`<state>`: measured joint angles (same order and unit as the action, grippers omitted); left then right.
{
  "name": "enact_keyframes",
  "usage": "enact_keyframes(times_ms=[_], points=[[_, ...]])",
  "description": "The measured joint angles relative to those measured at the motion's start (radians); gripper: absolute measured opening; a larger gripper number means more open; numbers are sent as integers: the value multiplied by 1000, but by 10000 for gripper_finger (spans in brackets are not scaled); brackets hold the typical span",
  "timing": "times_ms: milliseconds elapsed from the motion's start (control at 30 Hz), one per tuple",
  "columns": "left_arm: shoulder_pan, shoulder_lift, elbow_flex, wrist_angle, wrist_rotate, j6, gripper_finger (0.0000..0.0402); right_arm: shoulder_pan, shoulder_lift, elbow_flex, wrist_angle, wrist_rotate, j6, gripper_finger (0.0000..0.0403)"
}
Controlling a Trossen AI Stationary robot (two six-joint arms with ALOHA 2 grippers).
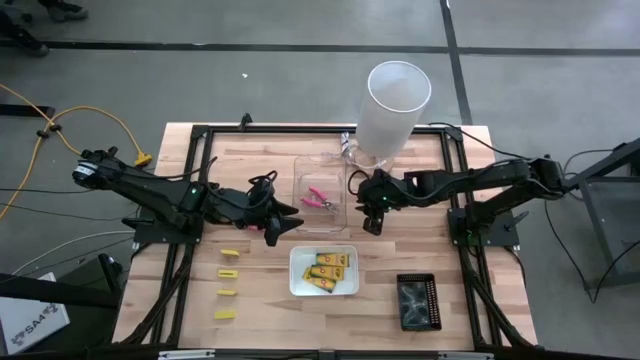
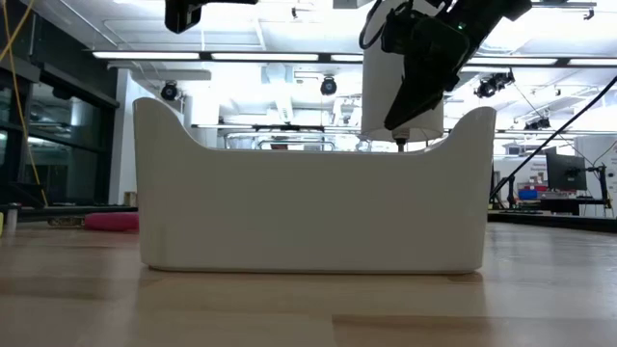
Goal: Pick & Place School Supplies
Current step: Put the pink hole puncher into the transparent bin
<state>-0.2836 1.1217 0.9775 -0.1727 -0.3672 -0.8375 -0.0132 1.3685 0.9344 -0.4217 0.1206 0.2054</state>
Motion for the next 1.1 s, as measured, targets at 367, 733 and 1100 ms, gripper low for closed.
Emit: enact_keyframes(times_ms=[367,733,1100], points=[[0,0,0,13,0,36,227,0,0,0,-31,0,17,87],[0,0,0,17,-2,161,227,-28,-8,0,-241,4,86,87],[-5,0,0,-19,134,299,227,-27,-8,0,-275,-52,79,87]])
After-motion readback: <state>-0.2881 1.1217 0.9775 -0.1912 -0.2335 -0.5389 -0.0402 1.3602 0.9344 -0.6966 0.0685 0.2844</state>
